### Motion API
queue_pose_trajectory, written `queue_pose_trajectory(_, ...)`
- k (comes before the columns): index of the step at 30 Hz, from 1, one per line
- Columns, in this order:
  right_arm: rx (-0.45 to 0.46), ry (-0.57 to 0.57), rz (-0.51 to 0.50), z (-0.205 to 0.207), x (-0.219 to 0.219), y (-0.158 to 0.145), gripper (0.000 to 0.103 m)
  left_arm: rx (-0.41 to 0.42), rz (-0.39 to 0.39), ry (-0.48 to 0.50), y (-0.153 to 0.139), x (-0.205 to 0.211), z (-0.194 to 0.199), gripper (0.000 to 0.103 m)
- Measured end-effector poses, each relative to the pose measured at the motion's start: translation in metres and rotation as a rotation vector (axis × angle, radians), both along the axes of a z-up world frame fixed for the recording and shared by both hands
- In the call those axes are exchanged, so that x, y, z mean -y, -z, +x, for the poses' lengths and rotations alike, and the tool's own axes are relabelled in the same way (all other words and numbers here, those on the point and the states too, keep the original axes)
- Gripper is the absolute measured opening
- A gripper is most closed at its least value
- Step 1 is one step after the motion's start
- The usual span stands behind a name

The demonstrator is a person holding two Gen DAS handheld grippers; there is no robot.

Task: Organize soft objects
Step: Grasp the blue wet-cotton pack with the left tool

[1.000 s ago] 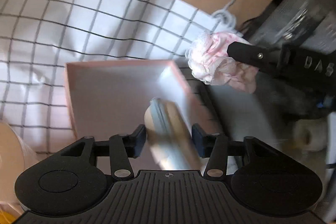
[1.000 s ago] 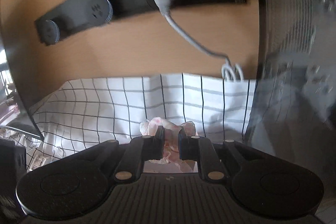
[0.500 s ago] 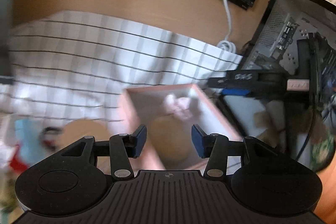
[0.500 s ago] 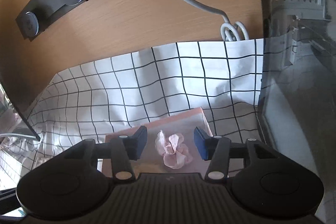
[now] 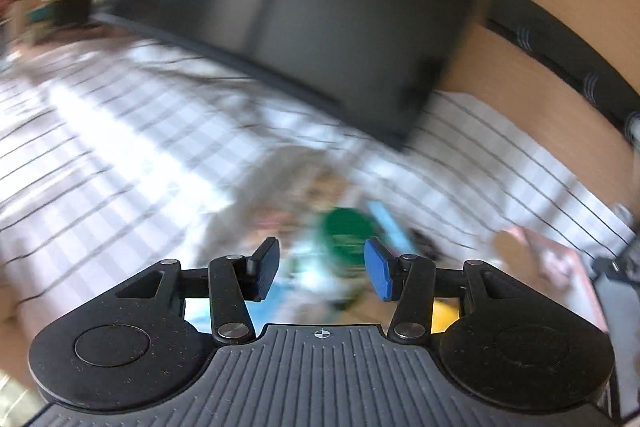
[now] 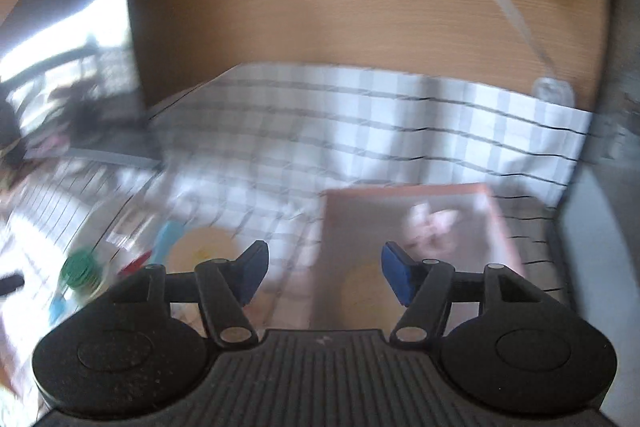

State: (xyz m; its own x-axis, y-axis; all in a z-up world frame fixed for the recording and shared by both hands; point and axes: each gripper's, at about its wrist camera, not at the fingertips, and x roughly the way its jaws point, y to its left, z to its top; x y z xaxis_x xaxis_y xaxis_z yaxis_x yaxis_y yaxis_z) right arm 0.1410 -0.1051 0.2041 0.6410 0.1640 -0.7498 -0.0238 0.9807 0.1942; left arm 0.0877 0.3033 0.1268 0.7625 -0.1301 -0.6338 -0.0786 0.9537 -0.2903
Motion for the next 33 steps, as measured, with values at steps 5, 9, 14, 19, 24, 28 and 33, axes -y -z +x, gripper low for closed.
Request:
queue_pose_trajectory(5, -0.052, -0.102, -0.011, -0.011, -0.050, 0.010, 0.066, -0.043, 0.048, 0.049, 0.010, -0.033, -0.002, 0.051)
queue_pose_trajectory(9, -0.090, -0.161, -0.056, -0.027, -0.080, 0.019, 0.066, -0.086, 0.118, 0.153, 0.020, -0.021, 0.006, 0.052)
queue_pose_trajectory(14, -0.085, -0.213, -0.140, -0.048, -0.097, 0.026, 0.068, -0.098, 0.102, 0.186, 0.029, -0.008, 0.025, 0.052)
queue_pose_trajectory(19, -0.113, -0.226, -0.130, -0.057, -0.102, 0.032, 0.068, -0.200, 0.019, 0.060, 0.044, -0.027, 0.054, 0.051)
queue_pose_trajectory(24, -0.122, -0.224, -0.139, -0.057, -0.101, 0.039, 0.070, -0.232, -0.121, 0.009, 0.040, -0.044, 0.023, 0.051)
queue_pose_trajectory(28, -0.154, -0.239, -0.118, -0.049, -0.106, 0.048, 0.070, -0.159, -0.056, 0.054, 0.032, -0.022, 0.031, 0.051)
queue_pose_trajectory(33, -0.108, -0.312, -0.129, -0.050, -0.113, 0.045, 0.070, -0.177, 0.178, 0.189, 0.057, 0.021, 0.036, 0.051)
